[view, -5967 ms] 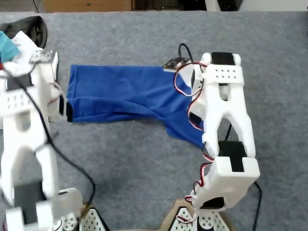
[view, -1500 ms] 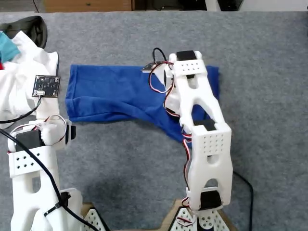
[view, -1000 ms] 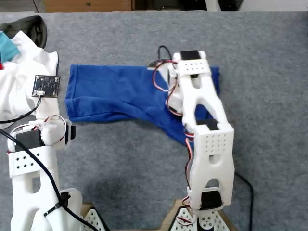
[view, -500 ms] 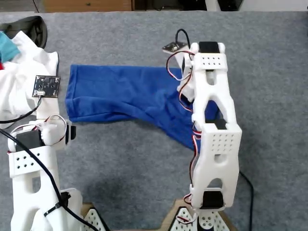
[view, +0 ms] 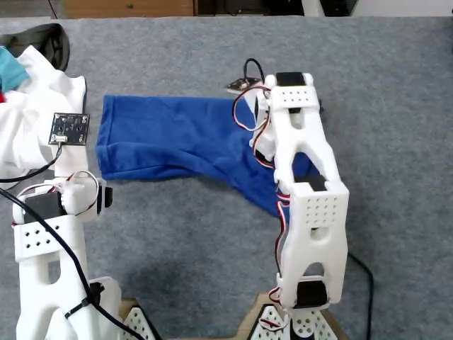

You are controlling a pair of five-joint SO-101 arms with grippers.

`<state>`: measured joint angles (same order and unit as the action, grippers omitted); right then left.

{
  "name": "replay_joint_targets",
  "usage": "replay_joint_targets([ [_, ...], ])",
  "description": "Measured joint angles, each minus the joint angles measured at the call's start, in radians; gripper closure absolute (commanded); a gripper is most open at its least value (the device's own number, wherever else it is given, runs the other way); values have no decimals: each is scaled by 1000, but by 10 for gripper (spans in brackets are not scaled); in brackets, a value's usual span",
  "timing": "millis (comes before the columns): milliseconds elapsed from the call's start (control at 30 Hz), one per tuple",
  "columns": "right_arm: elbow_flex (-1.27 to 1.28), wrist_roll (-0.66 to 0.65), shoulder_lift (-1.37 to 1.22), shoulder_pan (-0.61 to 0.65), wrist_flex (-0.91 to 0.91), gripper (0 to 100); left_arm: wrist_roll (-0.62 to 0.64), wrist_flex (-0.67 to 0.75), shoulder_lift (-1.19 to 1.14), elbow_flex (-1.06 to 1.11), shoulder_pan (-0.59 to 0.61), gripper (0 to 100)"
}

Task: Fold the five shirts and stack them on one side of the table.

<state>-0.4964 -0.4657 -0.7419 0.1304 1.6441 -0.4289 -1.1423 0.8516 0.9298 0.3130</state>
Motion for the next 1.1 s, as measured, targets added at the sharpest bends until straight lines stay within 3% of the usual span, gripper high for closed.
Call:
replay_joint_targets([
  [200,9,9,0,0,-37,937,0,0,0,0,0,814],
  [533,-121,12,-51,-2,15,931,0,0,0,0,0,814],
  [767,-327,34,-58,-69,77,932,0,0,0,0,0,814],
  [1100,-367,34,-135,-84,117,883,0,0,0,0,0,814],
])
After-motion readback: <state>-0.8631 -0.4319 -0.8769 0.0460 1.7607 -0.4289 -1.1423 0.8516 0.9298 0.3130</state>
